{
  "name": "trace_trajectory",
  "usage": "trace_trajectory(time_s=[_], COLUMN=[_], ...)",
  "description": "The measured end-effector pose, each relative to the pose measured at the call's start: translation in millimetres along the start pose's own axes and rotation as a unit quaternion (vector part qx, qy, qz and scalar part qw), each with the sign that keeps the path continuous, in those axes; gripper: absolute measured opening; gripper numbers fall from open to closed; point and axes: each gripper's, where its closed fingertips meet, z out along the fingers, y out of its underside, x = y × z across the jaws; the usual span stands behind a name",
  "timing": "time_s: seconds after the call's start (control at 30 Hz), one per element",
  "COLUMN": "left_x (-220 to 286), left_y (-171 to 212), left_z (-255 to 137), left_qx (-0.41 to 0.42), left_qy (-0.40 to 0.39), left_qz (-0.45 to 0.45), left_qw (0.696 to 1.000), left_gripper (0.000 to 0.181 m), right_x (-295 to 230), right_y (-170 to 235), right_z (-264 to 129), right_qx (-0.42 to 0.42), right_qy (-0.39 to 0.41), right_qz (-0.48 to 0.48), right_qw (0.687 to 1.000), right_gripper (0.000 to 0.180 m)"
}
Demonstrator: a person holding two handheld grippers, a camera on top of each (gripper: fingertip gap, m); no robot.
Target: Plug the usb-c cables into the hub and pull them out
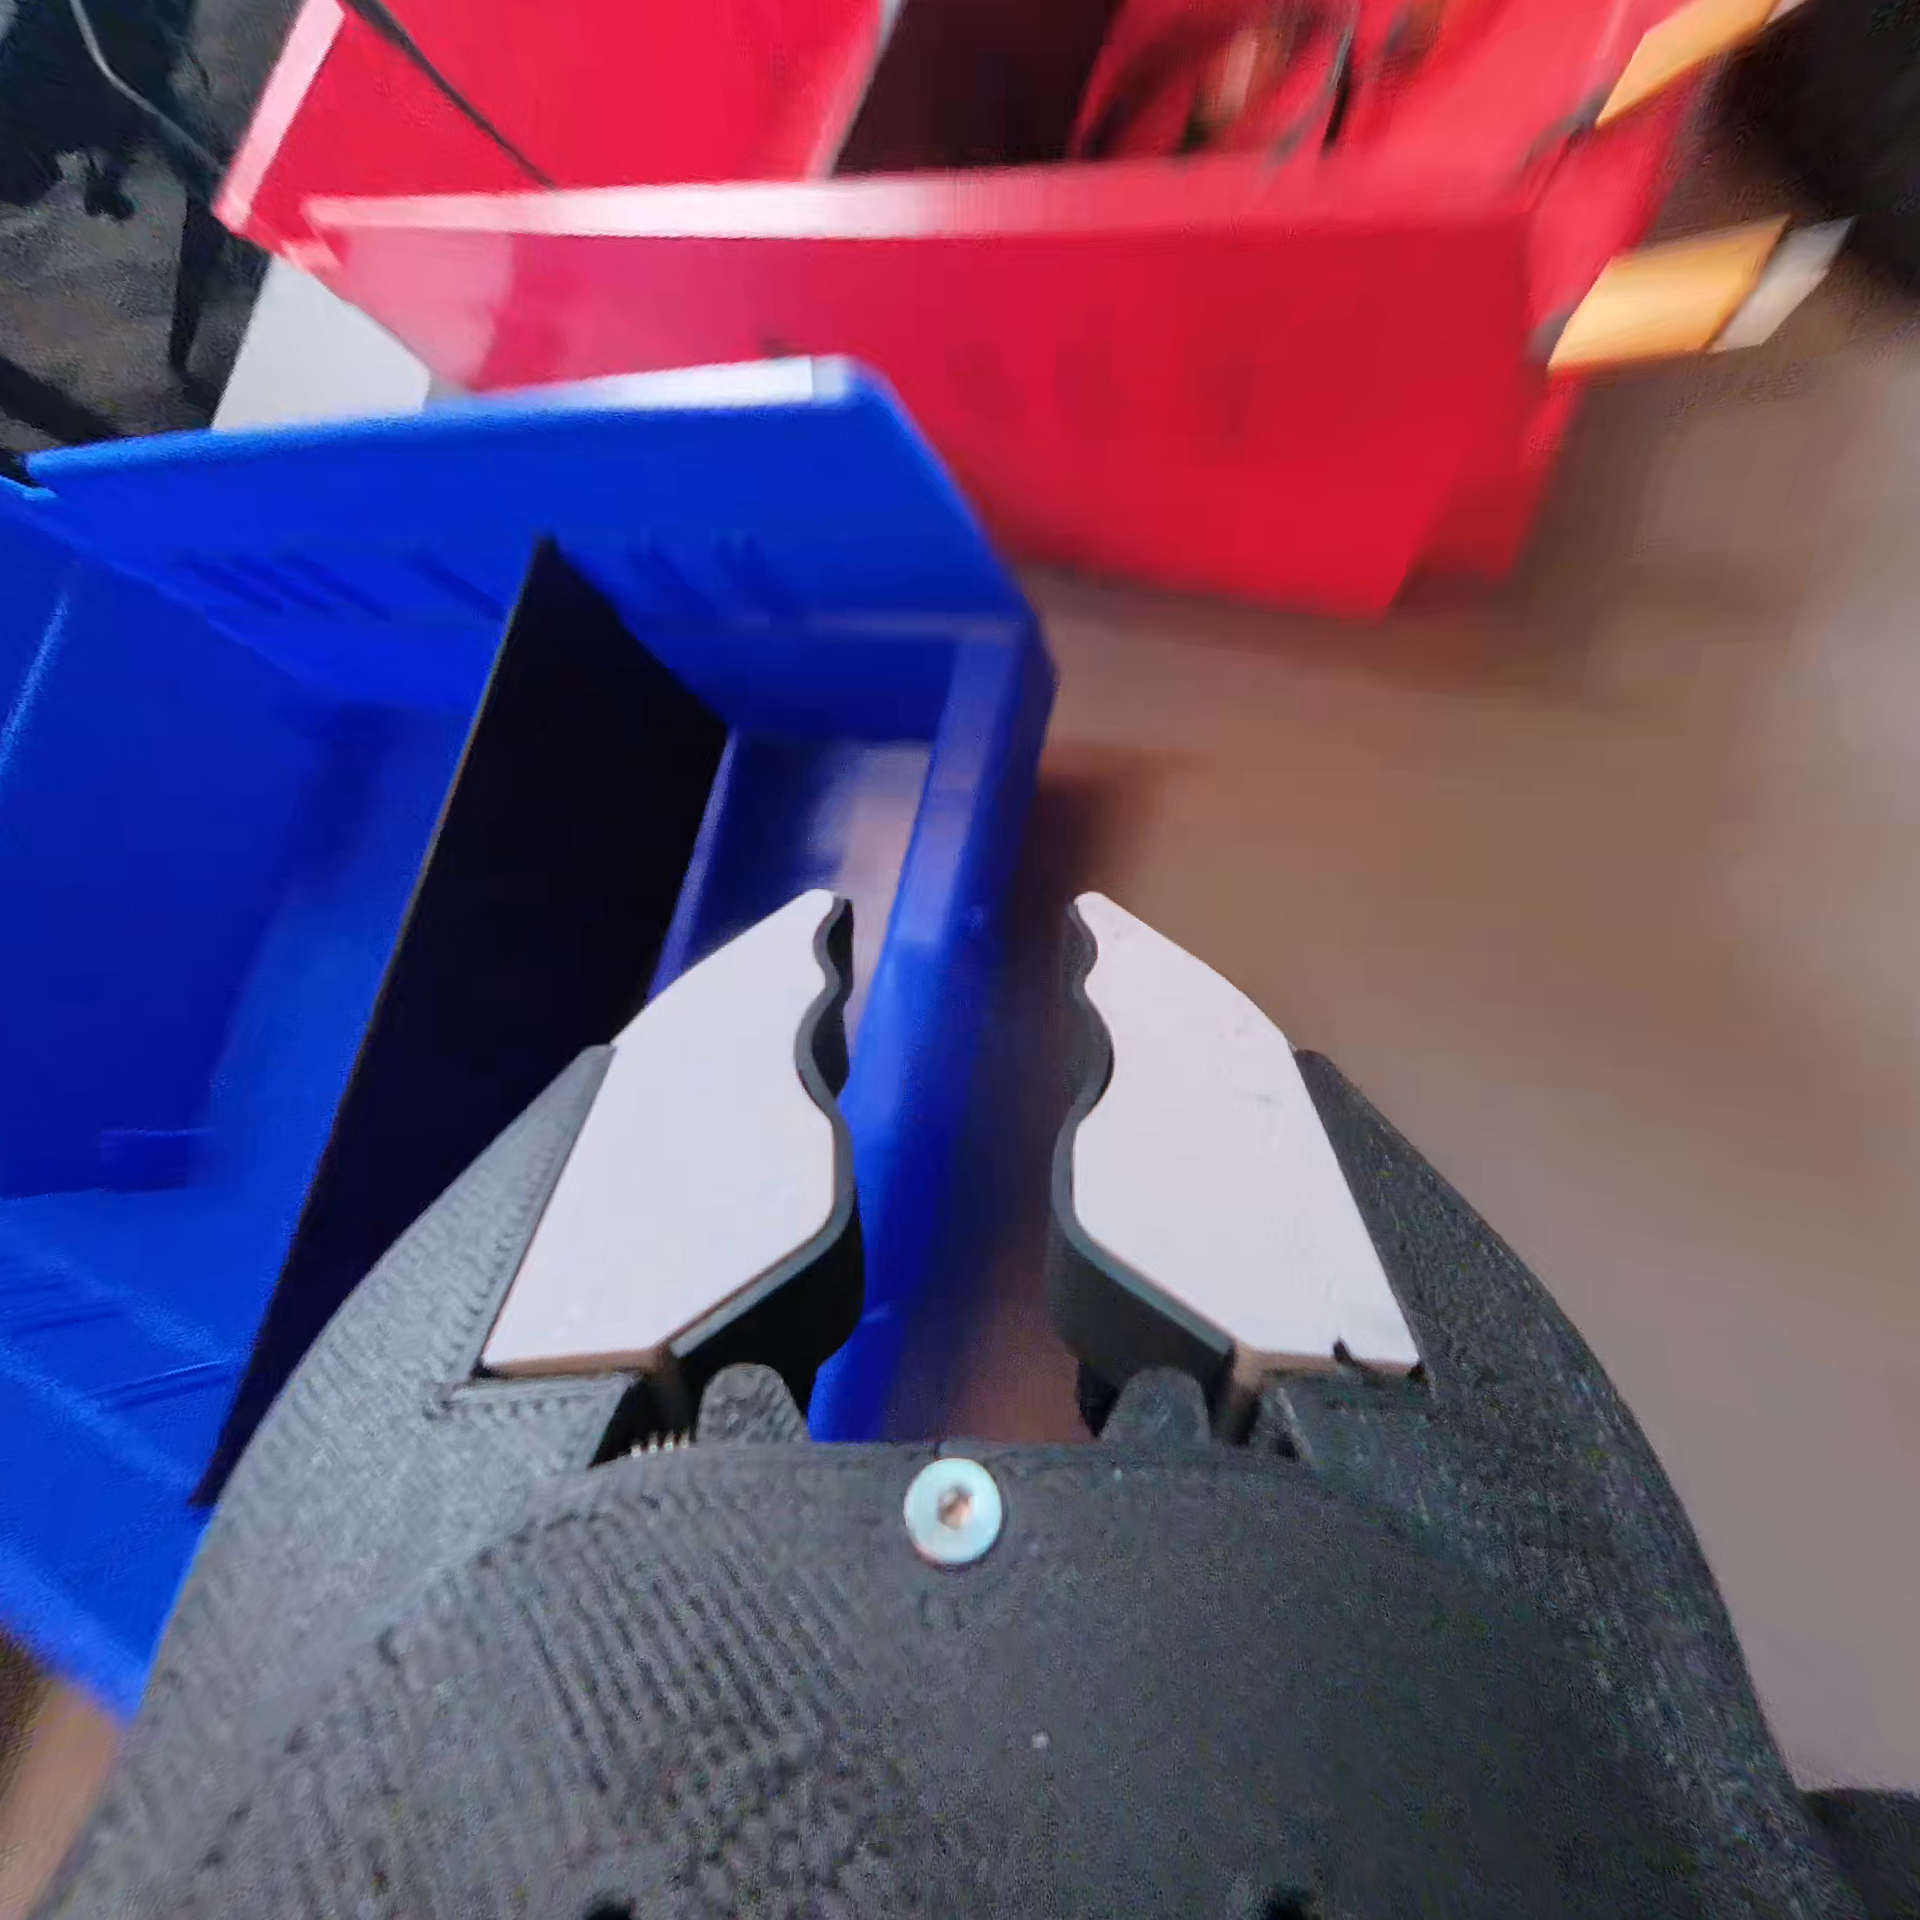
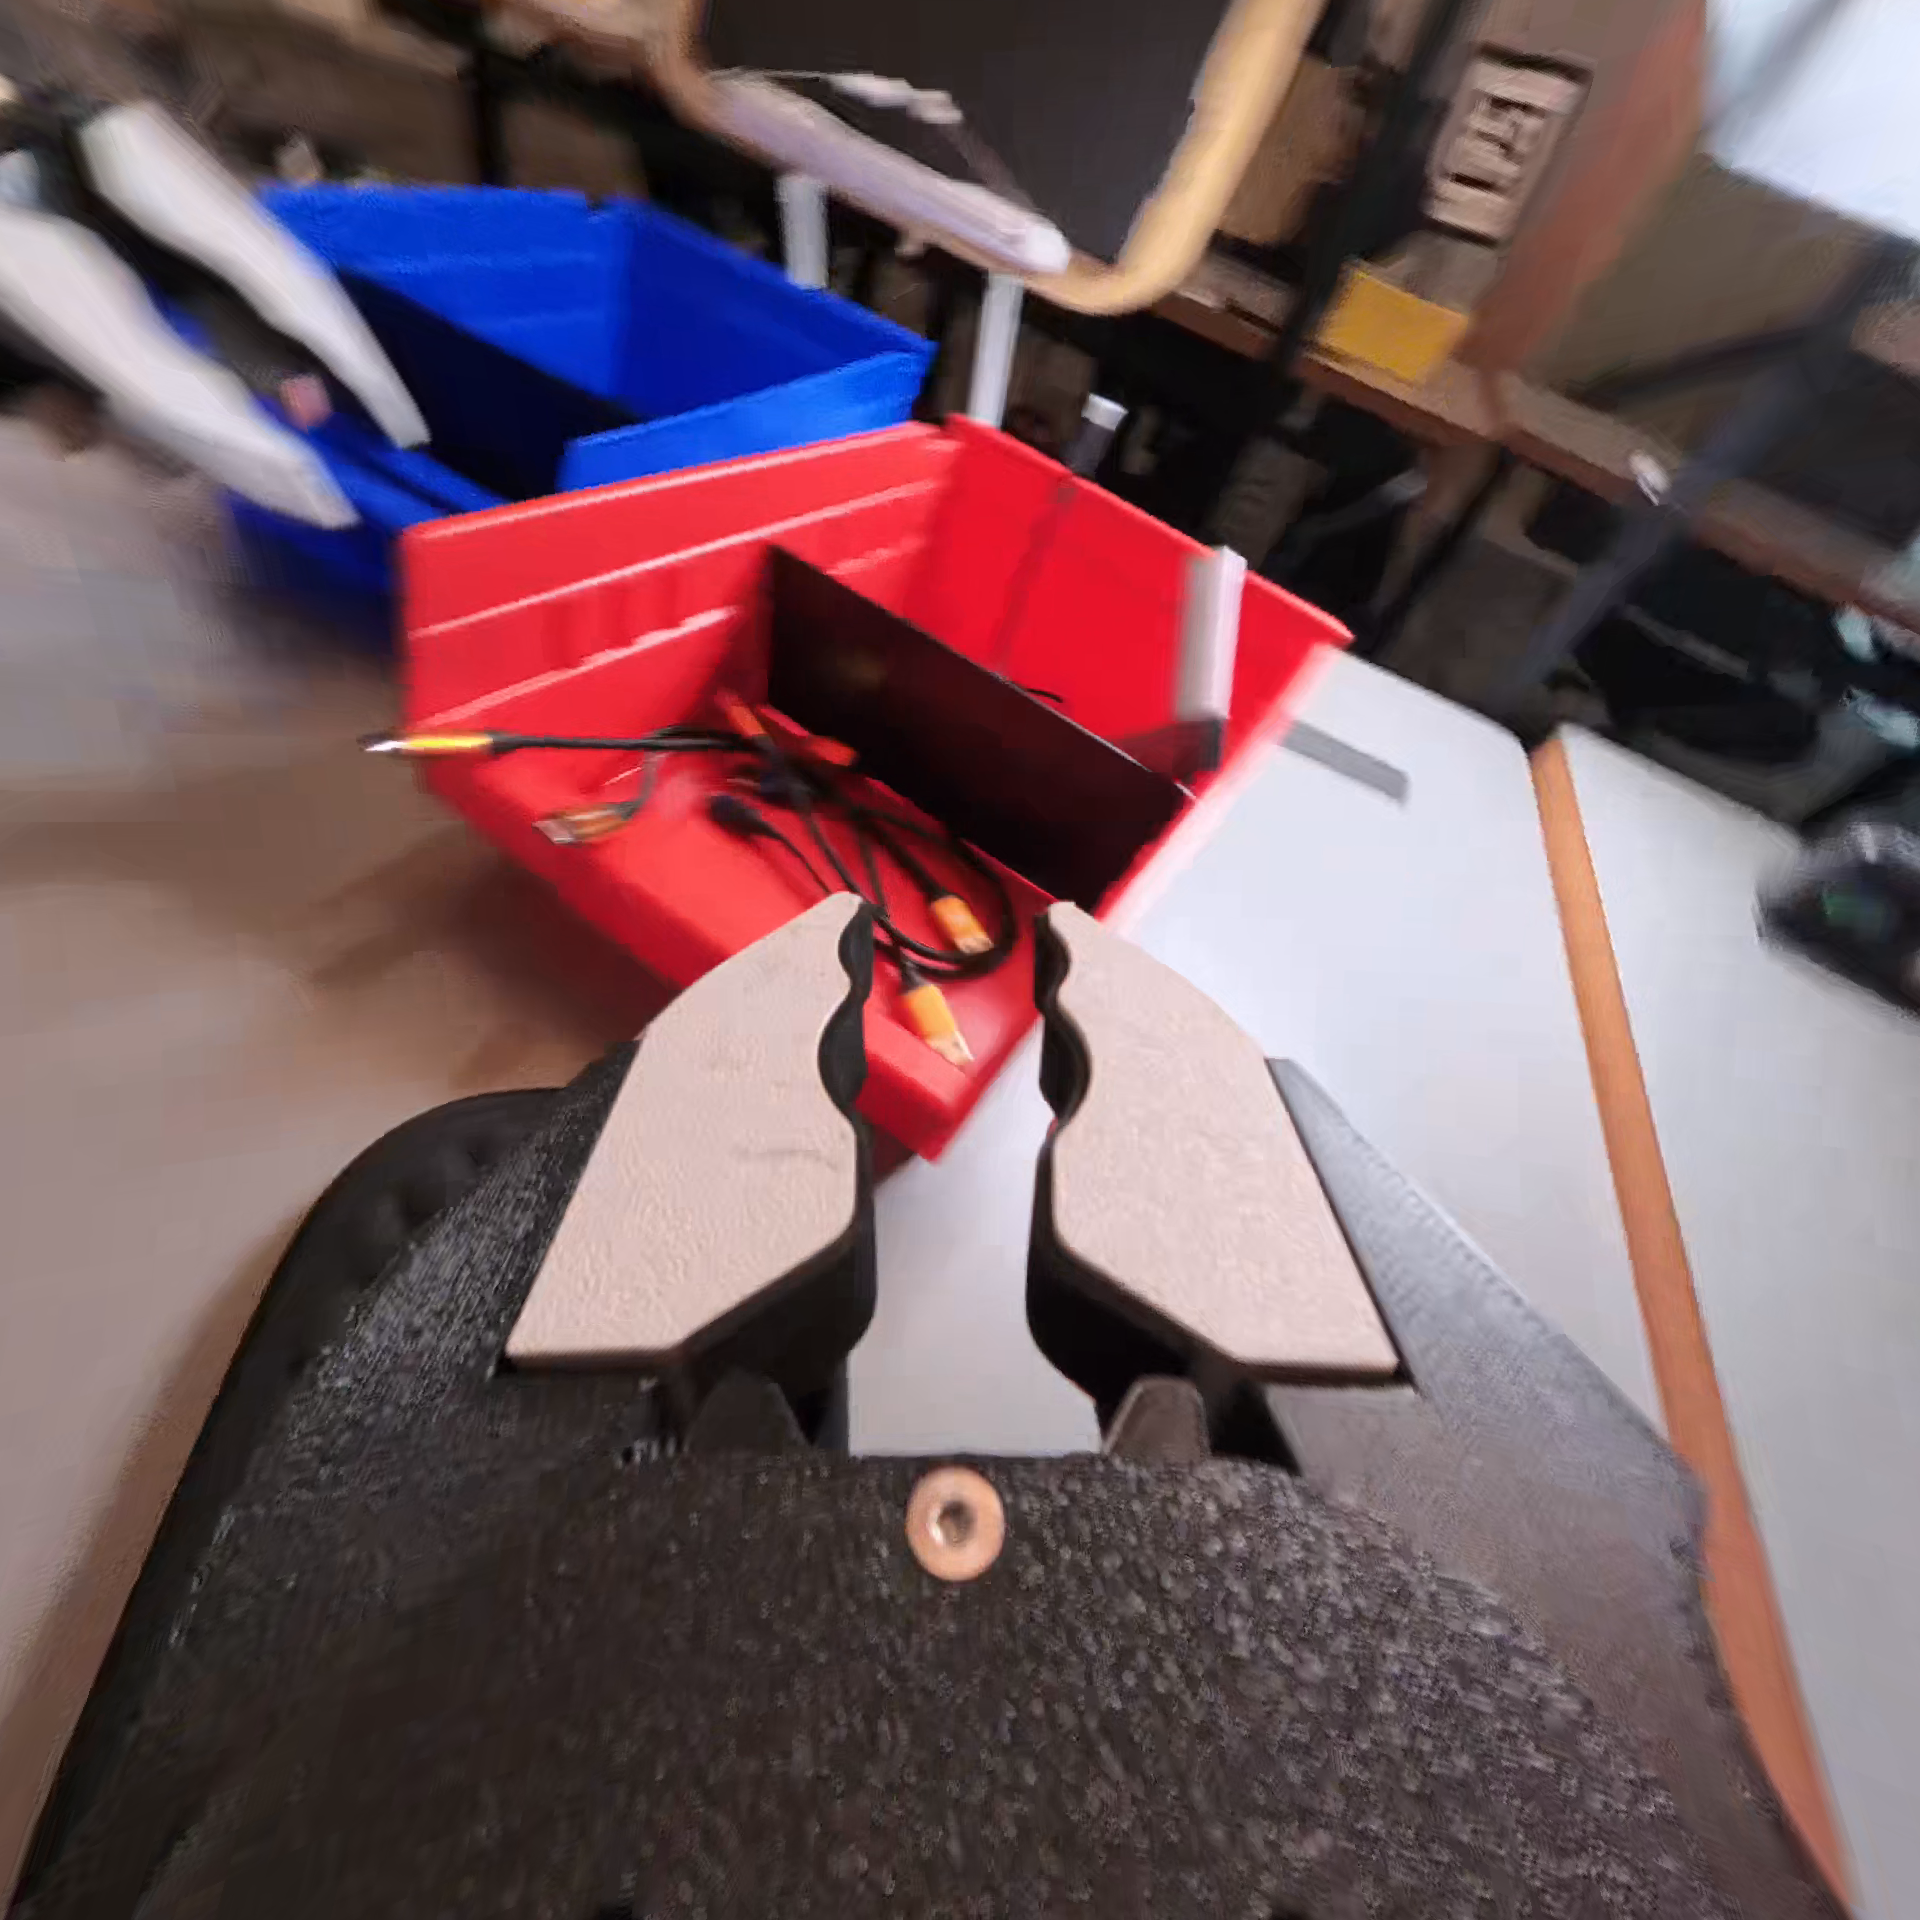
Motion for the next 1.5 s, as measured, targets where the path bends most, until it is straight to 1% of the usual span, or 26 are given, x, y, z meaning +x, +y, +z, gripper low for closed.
trace_trajectory(time_s=[0.07,0.1,0.17,0.23,0.3,0.4,0.5,0.57,0.67,0.73,0.8,0.87,1.0,1.1,1.2,1.27,1.33,1.4,1.5], left_x=[22,33,50,62,66,60,48,41,37,37,38,37,23,7,-11,-23,-34,-43,-52], left_y=[-25,-37,-57,-71,-76,-76,-75,-74,-76,-78,-83,-92,-117,-132,-131,-120,-101,-74,-27], left_z=[-9,-10,-3,13,35,59,69,71,70,69,65,57,19,-27,-81,-121,-161,-200,-251], left_qx=[0.076,0.108,0.154,0.177,0.178,0.176,0.167,0.163,0.16,0.156,0.155,0.169,0.207,0.241,0.268,0.285,0.298,0.298,0.281], left_qy=[0.042,0.065,0.093,0.109,0.089,0.026,-0.033,-0.069,-0.091,-0.103,-0.108,-0.11,-0.137,-0.171,-0.212,-0.236,-0.264,-0.301,-0.358], left_qz=[-0.102,-0.152,-0.243,-0.309,-0.346,-0.359,-0.36,-0.353,-0.338,-0.32,-0.303,-0.298,-0.273,-0.262,-0.267,-0.276,-0.289,-0.299,-0.313], left_qw=[0.991,0.98,0.953,0.928,0.917,0.916,0.917,0.919,0.923,0.929,0.934,0.933,0.929,0.919,0.901,0.887,0.871,0.855,0.833], left_gripper=[0.039,0.04,0.042,0.047,0.06,0.054,0.048,0.045,0.039,0.033,0.03,0.029,0.025,0.022,0.02,0.019,0.018,0.015,0.014], right_x=[22,25,25,24,20,19,21,26,28,29,33,33,30,19,-8,-35,-68,-105,-160], right_y=[20,29,42,49,50,51,50,50,51,48,39,25,-18,-69,-123,-155,-182,-205,-227], right_z=[-1,4,21,42,59,72,74,71,66,61,53,44,29,22,24,31,41,56,86], right_qx=[0.002,-0.003,-0.018,-0.04,-0.05,-0.066,-0.063,-0.057,-0.058,-0.053,-0.035,-0.015,0.029,0.075,0.118,0.143,0.164,0.179,0.19], right_qy=[0.034,0.037,0.035,0.032,0.023,0.024,0.036,0.064,0.089,0.097,0.112,0.119,0.129,0.122,0.099,0.072,0.041,0.007,-0.042], right_qz=[0.087,0.116,0.146,0.159,0.178,0.173,0.17,0.148,0.121,0.123,0.124,0.124,0.104,0.082,0.058,0.049,0.039,0.032,0.032], right_qw=[0.996,0.993,0.989,0.986,0.983,0.982,0.983,0.985,0.987,0.986,0.985,0.985,0.986,0.986,0.986,0.986,0.985,0.983,0.98], right_gripper=[0.034,0.038,0.043,0.045,0.045,0.042,0.032,0.018,0.012,0.011,0.008,0.008,0.009,0.01,0.011,0.012,0.013,0.014,0.013])
